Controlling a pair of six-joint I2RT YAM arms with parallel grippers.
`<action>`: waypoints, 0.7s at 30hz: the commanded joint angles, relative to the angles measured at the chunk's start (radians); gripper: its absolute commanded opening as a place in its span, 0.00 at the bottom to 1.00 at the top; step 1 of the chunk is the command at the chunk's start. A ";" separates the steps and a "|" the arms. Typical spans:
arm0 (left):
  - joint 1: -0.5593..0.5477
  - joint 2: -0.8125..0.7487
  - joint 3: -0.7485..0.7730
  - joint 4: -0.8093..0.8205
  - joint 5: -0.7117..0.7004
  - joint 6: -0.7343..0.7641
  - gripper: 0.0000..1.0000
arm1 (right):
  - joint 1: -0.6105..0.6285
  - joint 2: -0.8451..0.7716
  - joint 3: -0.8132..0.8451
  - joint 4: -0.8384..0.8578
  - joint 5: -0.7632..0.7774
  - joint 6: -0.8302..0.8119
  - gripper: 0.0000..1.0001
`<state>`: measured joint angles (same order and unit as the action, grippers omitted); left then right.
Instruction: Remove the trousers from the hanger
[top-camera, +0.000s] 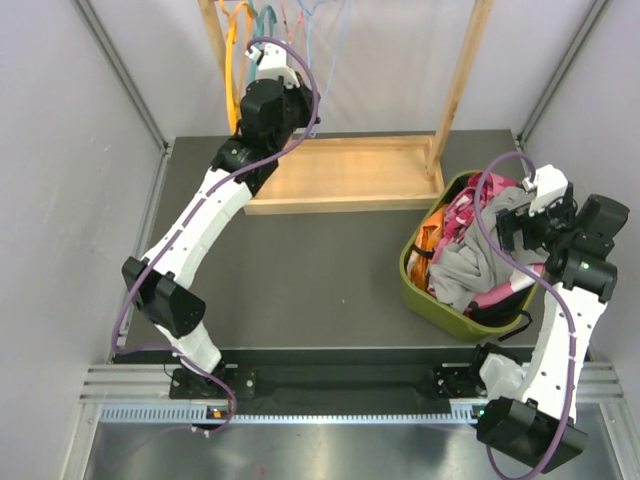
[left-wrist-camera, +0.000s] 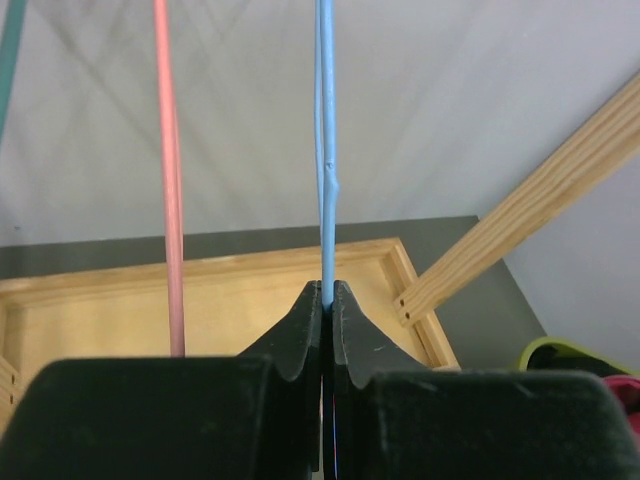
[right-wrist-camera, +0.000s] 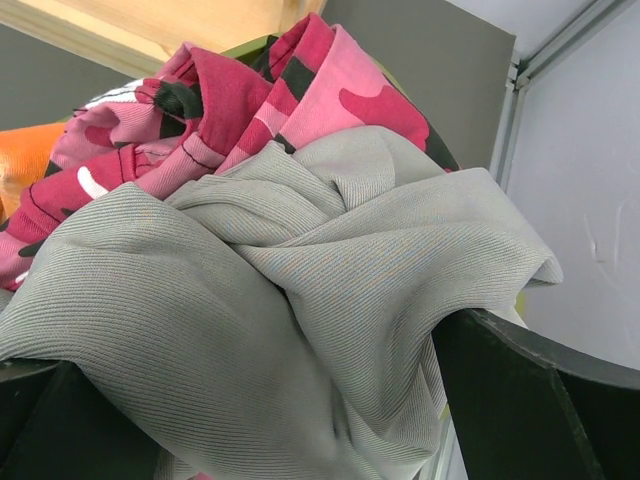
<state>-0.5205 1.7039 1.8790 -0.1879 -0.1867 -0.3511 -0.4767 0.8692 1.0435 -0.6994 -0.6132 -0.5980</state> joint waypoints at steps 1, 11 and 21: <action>0.005 -0.049 -0.046 0.015 0.043 -0.037 0.00 | -0.007 -0.027 0.047 -0.003 -0.045 0.017 1.00; 0.005 -0.196 -0.202 0.016 0.056 -0.034 0.21 | -0.005 -0.012 0.118 -0.003 -0.102 0.027 1.00; 0.007 -0.357 -0.228 0.012 0.171 -0.011 0.73 | -0.003 -0.007 0.185 -0.055 -0.007 -0.005 1.00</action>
<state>-0.5125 1.4391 1.6703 -0.1898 -0.0719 -0.3790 -0.4763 0.8646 1.1606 -0.7433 -0.6388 -0.5850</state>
